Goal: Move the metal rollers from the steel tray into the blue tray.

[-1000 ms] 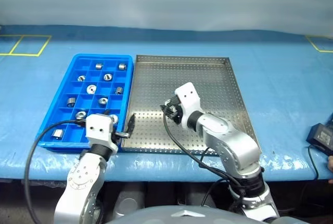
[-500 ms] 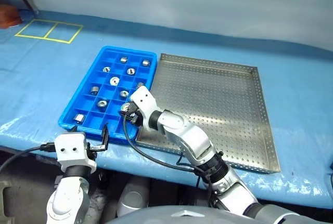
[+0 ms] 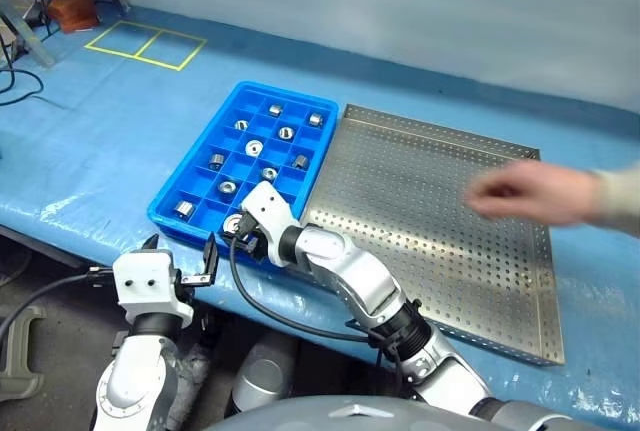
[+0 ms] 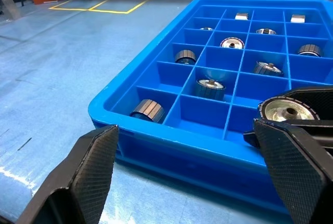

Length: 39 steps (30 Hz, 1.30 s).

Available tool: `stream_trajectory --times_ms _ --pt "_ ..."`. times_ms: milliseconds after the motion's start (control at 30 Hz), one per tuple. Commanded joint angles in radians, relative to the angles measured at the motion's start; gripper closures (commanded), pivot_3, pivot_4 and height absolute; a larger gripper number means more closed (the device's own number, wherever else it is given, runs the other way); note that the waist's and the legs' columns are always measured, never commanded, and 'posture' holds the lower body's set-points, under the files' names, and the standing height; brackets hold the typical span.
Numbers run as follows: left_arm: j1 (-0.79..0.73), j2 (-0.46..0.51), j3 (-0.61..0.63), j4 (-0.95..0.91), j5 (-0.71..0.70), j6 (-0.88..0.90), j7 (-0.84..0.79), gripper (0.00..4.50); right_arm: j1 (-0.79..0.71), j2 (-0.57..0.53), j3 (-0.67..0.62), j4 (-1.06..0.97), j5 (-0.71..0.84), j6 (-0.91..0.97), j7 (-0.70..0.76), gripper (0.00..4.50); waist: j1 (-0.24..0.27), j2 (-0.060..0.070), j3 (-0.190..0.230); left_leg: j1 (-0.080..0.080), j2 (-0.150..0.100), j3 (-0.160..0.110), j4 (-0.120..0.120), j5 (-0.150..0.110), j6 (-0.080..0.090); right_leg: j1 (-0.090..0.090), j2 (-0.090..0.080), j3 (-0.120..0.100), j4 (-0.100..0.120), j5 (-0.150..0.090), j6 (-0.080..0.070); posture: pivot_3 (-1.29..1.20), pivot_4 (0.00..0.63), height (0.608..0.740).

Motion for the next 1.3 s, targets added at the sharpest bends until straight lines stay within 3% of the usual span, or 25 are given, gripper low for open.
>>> stream_trajectory --times_ms 33,100,367,1067,1300 --pt "-0.007 0.015 -0.005 -0.035 -0.001 0.000 -0.016 0.00 0.013 -0.007 -0.034 -0.039 0.000 0.008 -0.011 0.67 0.004 0.000 0.000 0.000 0.000 0.000 0.000 0.000 0.000 0.000 0.000 0.000 0.000 0.000 0.000 0.51 0.150 0.740" --pt "-0.011 0.020 -0.007 -0.032 -0.003 0.002 -0.021 0.00 0.014 -0.015 -0.046 -0.059 0.006 0.017 -0.009 0.02 0.008 0.000 0.000 0.000 0.000 0.000 0.000 0.000 0.000 0.000 0.000 0.000 0.000 0.000 0.000 0.49 0.150 0.740" --pt "-0.047 0.036 -0.017 -0.011 -0.014 0.013 -0.043 0.00 0.042 -0.052 -0.089 -0.159 0.020 0.066 -0.011 0.02 0.013 0.000 0.000 -0.001 0.000 0.002 0.000 0.000 0.000 -0.001 0.001 -0.001 0.000 0.000 0.000 0.46 0.150 0.740" --pt "-0.084 0.046 -0.038 0.005 -0.011 0.040 -0.075 0.00 0.063 -0.059 -0.082 -0.202 0.004 0.085 -0.041 0.02 -0.023 0.000 0.000 -0.002 0.000 0.002 0.001 0.000 0.000 -0.001 0.001 0.000 0.001 0.000 -0.001 0.42 0.150 0.740" --pt "-0.104 0.063 -0.049 0.015 -0.018 0.051 -0.098 0.00 0.039 -0.076 -0.161 -0.240 0.002 0.091 -0.082 0.02 -0.039 0.000 0.000 -0.002 0.000 0.002 0.001 0.000 0.000 -0.001 0.001 0.000 0.001 0.000 -0.001 0.37 0.150 0.740"
